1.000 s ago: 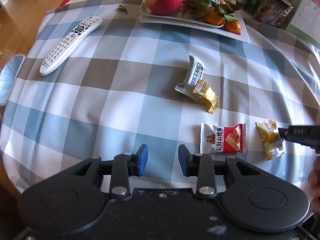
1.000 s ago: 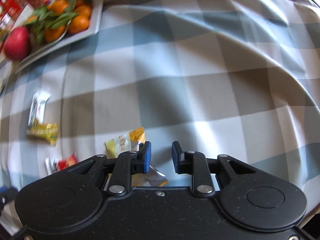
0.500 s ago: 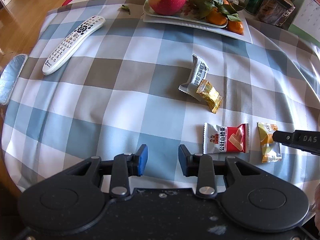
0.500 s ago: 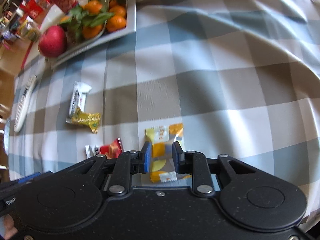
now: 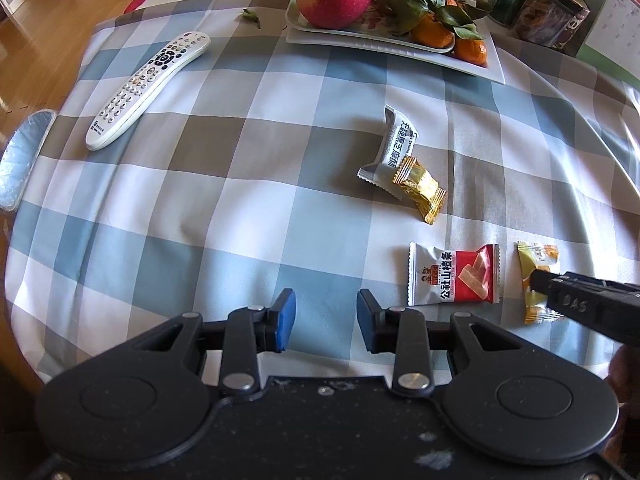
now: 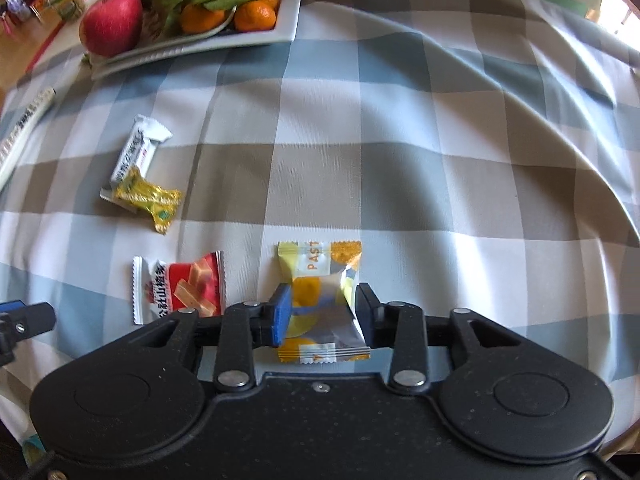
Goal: Organize snacks
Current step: 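Lower the right gripper onto the yellow PASTRY packet and close it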
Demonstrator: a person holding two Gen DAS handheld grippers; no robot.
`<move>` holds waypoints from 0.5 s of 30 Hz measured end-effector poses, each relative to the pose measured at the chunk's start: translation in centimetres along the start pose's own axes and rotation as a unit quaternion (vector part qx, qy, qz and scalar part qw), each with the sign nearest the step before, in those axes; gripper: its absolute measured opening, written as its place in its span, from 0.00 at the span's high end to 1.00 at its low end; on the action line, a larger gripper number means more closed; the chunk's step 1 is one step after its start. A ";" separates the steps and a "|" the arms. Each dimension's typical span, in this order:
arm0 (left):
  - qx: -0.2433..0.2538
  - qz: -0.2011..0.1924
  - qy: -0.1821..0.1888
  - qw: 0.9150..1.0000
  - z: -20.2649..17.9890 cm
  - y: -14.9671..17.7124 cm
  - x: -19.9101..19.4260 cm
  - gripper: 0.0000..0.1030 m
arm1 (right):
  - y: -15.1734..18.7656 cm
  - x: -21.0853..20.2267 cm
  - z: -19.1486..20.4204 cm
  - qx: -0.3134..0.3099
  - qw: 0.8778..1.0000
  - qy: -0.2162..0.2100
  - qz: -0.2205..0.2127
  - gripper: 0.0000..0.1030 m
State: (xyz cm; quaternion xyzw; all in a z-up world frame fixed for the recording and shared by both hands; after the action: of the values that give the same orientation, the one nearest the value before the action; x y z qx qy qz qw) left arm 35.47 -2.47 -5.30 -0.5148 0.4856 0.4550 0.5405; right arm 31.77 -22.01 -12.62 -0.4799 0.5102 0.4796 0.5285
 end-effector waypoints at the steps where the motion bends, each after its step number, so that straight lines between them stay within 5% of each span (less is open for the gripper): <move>1: 0.000 0.000 0.001 1.000 0.0 0.0 0.0 0.65 | 0.0 0.2 0.1 0.002 1.000 -0.002 0.002 0.53; 15: -0.005 0.001 0.034 0.999 0.2 -0.5 -0.1 0.65 | 0.2 0.8 0.7 0.002 1.000 0.020 0.003 0.56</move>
State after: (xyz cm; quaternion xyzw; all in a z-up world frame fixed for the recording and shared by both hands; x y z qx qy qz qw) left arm 35.93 -2.25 -5.20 -0.5319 0.5021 0.4403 0.5207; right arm 31.67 -21.25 -13.45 -0.4867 0.5228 0.4710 0.5176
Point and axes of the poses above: each gripper's, at about its wrist camera, not at the fingertips, and x roughly the way its jaws point, z to its left, y to its underside, the point moved 3 cm from there along x, roughly the way its jaws point, and after that the axes turned 10 degrees about z, right-handed, at the moved point
